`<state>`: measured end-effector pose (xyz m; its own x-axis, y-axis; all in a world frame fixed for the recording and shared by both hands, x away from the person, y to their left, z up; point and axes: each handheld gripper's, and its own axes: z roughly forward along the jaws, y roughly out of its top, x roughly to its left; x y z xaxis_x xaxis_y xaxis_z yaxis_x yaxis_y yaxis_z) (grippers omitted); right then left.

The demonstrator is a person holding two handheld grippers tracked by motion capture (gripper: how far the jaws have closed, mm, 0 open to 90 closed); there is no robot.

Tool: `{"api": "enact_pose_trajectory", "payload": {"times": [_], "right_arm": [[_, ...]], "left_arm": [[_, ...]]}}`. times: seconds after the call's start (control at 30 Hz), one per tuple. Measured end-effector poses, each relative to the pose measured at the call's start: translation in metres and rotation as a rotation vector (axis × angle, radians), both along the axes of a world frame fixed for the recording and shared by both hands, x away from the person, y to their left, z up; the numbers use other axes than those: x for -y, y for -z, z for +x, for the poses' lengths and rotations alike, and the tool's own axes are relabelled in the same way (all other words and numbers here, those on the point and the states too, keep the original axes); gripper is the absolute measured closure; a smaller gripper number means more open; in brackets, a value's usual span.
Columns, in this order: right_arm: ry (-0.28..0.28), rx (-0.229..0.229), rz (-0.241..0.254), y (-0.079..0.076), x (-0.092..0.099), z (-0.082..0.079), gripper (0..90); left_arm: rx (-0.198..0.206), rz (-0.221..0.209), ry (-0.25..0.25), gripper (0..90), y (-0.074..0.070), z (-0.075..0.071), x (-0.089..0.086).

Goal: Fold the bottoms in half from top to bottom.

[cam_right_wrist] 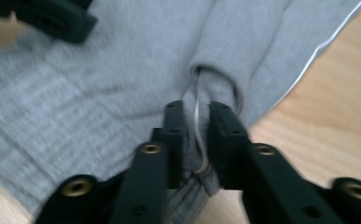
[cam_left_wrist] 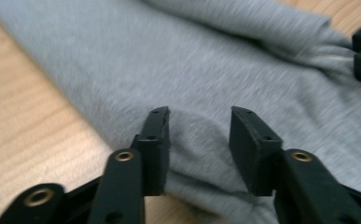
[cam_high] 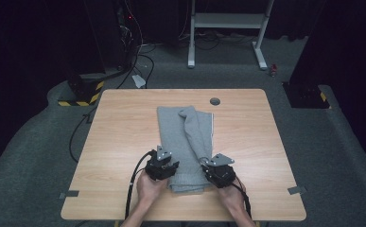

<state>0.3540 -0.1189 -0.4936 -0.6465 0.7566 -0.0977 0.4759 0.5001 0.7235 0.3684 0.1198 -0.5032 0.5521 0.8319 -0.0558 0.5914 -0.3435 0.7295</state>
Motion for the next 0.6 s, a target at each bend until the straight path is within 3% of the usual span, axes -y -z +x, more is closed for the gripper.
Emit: {"api": "enact_pose_trajectory", "payload": {"times": [0.17, 0.3, 0.47, 0.6], "right_arm": [[-0.023, -0.038, -0.047, 0.015, 0.01, -0.009, 84.7], [-0.051, -0.065, -0.017, 0.014, 0.018, -0.022, 82.8], [-0.032, -0.002, 0.045, -0.008, 0.018, -0.018, 66.7], [-0.019, 0.04, 0.018, -0.02, -0.002, 0.0, 60.0]], "left_arm": [[-0.042, -0.018, 0.058, 70.9, 0.01, -0.013, -0.003], [-0.045, -0.017, 0.091, 71.2, 0.007, -0.028, -0.001], [-0.006, -0.041, 0.01, 57.6, -0.002, -0.011, -0.004], [0.027, -0.007, -0.044, 51.5, -0.005, 0.01, -0.002]]}}
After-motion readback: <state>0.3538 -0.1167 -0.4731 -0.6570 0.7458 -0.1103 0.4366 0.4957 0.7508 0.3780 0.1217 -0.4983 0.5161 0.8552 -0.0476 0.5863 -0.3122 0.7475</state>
